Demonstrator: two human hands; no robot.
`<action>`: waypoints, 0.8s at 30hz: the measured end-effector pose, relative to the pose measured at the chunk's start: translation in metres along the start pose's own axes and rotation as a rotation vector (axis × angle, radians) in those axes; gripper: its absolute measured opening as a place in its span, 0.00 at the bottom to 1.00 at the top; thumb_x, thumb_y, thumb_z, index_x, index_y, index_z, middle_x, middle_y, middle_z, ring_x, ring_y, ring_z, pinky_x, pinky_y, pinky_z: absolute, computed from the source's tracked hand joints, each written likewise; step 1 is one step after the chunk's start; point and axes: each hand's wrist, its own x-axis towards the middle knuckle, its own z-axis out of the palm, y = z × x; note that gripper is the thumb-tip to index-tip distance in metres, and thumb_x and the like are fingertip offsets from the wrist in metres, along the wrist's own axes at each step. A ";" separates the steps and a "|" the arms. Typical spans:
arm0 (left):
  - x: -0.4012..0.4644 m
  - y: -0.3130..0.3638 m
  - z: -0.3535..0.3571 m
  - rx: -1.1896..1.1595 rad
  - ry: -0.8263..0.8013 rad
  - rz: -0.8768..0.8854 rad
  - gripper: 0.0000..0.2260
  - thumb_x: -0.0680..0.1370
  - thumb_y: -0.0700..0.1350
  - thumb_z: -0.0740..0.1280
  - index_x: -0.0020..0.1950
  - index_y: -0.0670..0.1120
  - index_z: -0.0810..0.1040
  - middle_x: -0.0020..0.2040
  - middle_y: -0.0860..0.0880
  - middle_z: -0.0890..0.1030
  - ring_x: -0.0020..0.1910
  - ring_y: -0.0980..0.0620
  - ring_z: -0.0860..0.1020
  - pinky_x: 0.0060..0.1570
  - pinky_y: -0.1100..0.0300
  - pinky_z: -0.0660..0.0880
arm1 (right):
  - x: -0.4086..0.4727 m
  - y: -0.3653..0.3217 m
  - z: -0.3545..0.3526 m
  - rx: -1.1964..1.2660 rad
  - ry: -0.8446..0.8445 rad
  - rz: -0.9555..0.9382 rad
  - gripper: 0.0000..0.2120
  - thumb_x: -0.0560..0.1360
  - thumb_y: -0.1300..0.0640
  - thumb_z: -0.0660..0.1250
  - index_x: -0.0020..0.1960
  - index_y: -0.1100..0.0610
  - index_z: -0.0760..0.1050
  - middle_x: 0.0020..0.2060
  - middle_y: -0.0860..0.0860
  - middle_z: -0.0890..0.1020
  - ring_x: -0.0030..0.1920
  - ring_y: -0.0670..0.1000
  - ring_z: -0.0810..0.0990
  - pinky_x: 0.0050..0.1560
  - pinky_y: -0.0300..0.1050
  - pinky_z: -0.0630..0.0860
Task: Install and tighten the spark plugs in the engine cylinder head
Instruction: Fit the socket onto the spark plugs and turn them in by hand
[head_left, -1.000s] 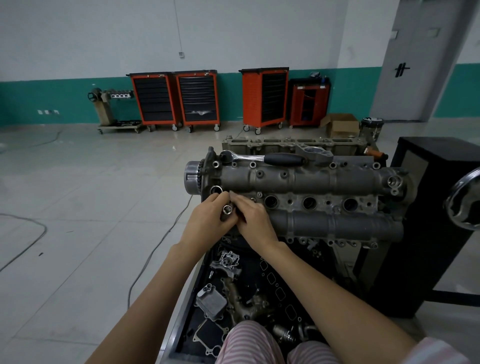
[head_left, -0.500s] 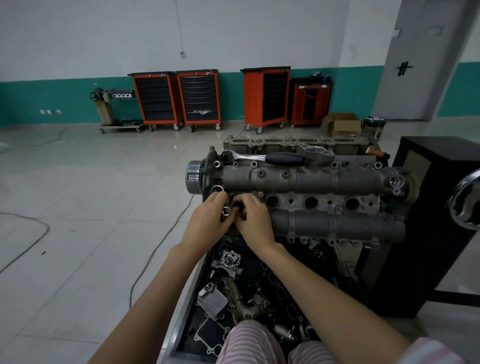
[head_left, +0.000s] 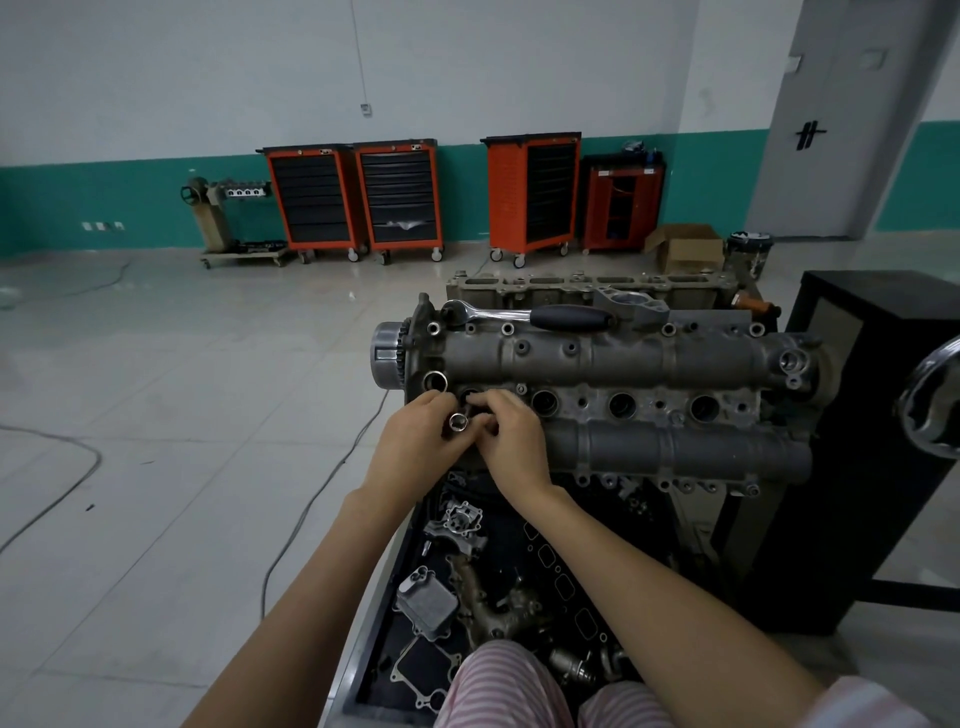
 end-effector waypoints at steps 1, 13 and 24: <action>-0.001 0.000 0.001 0.008 0.004 0.009 0.18 0.75 0.47 0.69 0.31 0.47 0.63 0.29 0.54 0.64 0.26 0.53 0.65 0.26 0.67 0.57 | 0.001 -0.001 0.001 -0.011 0.001 0.013 0.08 0.73 0.65 0.64 0.52 0.60 0.77 0.49 0.53 0.78 0.45 0.55 0.76 0.47 0.52 0.74; -0.002 -0.001 -0.002 -0.037 -0.009 0.078 0.15 0.74 0.40 0.68 0.40 0.51 0.61 0.32 0.59 0.65 0.29 0.60 0.68 0.27 0.70 0.58 | 0.003 0.002 -0.004 -0.168 -0.091 -0.156 0.21 0.74 0.65 0.63 0.66 0.56 0.71 0.63 0.49 0.74 0.63 0.47 0.72 0.55 0.38 0.61; 0.001 0.000 0.001 0.002 0.012 0.020 0.18 0.75 0.46 0.69 0.32 0.48 0.62 0.30 0.55 0.63 0.27 0.54 0.65 0.27 0.64 0.59 | 0.005 0.001 0.000 -0.075 -0.010 -0.043 0.08 0.72 0.65 0.64 0.51 0.60 0.76 0.47 0.53 0.78 0.44 0.53 0.75 0.46 0.50 0.74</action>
